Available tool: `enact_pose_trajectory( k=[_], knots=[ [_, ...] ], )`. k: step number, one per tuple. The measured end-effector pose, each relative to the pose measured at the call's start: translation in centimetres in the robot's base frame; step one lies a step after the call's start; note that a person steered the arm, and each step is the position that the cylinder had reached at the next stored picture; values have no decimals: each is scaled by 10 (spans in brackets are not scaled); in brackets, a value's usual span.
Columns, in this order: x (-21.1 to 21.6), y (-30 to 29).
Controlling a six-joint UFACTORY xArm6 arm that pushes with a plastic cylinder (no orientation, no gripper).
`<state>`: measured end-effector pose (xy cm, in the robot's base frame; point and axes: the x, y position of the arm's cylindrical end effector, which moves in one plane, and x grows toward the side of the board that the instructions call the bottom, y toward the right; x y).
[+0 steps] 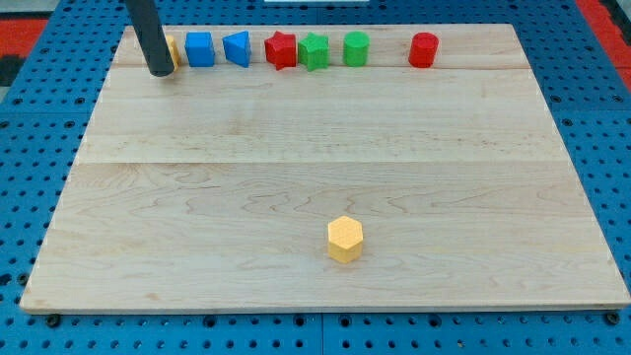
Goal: Move the yellow hexagon to the bottom right of the green circle
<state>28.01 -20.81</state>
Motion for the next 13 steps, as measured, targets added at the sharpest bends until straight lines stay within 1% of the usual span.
enact_pose_trajectory(
  k=[1, 2, 3, 4, 5, 6, 7, 8, 9, 10, 11, 12, 13],
  knots=[
    [-8, 0],
    [50, 28],
    [125, 89],
    [156, 180],
    [168, 288],
    [276, 342],
    [338, 331],
    [332, 247],
    [306, 216],
    [260, 272],
    [229, 307],
    [208, 310],
    [260, 318]
  ],
)
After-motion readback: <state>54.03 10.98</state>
